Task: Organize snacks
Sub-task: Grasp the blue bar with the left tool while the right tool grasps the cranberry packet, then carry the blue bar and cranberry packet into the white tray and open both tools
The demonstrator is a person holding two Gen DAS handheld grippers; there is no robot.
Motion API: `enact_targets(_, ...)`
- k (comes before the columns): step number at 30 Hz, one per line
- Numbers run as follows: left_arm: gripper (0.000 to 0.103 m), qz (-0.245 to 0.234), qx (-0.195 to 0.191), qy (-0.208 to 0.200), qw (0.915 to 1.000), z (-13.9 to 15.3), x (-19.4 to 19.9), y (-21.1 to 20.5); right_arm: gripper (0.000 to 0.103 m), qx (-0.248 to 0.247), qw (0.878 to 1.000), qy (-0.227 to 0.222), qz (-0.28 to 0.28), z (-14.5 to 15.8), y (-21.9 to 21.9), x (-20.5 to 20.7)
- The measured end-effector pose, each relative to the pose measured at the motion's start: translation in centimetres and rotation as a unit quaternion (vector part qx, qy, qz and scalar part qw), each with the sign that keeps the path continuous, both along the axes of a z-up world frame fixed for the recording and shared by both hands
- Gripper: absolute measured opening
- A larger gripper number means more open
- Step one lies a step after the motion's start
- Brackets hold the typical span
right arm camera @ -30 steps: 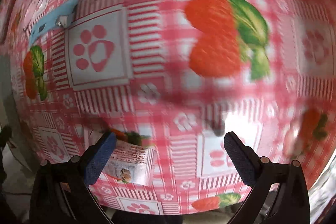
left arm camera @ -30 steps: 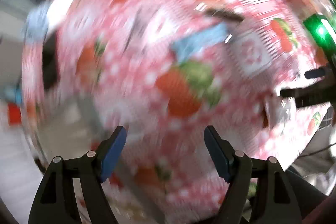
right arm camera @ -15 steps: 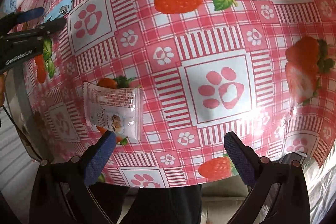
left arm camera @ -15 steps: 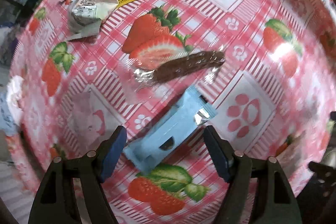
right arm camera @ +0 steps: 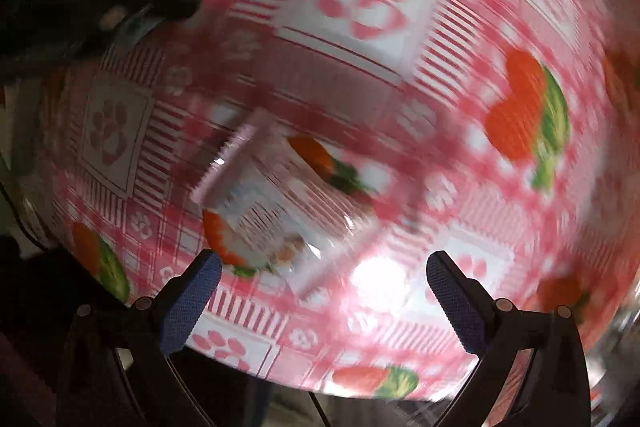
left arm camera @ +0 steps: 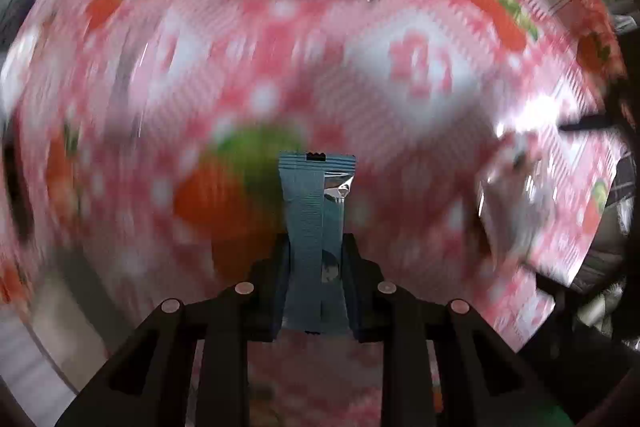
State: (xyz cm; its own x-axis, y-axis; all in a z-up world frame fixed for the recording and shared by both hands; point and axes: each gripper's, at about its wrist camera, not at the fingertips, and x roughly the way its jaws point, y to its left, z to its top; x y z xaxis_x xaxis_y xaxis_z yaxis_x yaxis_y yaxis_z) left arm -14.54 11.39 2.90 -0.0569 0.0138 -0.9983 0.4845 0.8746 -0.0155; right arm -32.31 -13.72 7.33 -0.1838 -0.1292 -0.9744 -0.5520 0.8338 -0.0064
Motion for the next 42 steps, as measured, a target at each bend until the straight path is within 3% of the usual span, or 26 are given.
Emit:
enact_targets(3,0.027,0.047,0.002,0.007,0.9989,-0.1,-1.5,2.3,0.103,-0.011,0.999,-0.005,0.033,-0.9,1.1,0.5)
enact_targets(6,0.027,0.079,-0.002,0.010,0.9968,-0.1,-1.5,3.4,0.103,0.001,0.999,0.014,0.029,-1.3,1.0,0.9)
enact_targets(9,0.028,0.083,0.006,0.008,0.9965,-0.2,-1.2,3.4,0.103,-0.003,0.999,0.016,0.038,-1.1,0.9,0.1)
enact_targets(17,0.028,0.080,0.012,0.006,0.9967,0.4,-1.1,0.8,0.103,-0.018,0.999,0.029,0.025,-1.6,3.7,7.5)
enact_targets(19,0.028,0.085,0.013,0.008,0.9962,0.2,-1.4,0.5,0.097,-0.015,0.999,0.024,0.018,-2.7,4.5,8.5)
enact_targets(22,0.027,0.096,0.008,0.012,0.9953,-0.3,-1.5,1.0,0.078,-0.009,1.000,0.018,0.022,-2.4,5.3,8.5)
enact_targets(24,0.027,0.108,0.006,0.017,0.9940,-0.3,-1.9,1.5,0.052,-0.006,1.000,0.014,0.026,-1.5,5.8,8.1)
enact_targets(25,0.027,0.115,0.004,0.020,0.9931,-0.3,-2.0,1.9,0.046,-0.003,1.000,0.011,0.023,-1.0,6.1,8.0)
enact_targets(29,0.027,0.142,-0.011,0.021,0.9897,0.4,-2.6,3.4,0.045,0.019,0.999,0.028,-0.043,0.0,5.8,8.4)
enact_targets(34,0.027,0.163,-0.029,0.012,0.9861,2.1,-3.6,5.1,0.045,0.068,0.985,0.049,-0.152,1.3,4.4,9.8)
enact_targets(42,0.027,0.186,-0.042,-0.016,0.9815,5.1,-4.5,8.3,0.045,0.089,0.978,0.049,-0.183,3.7,6.1,11.5)
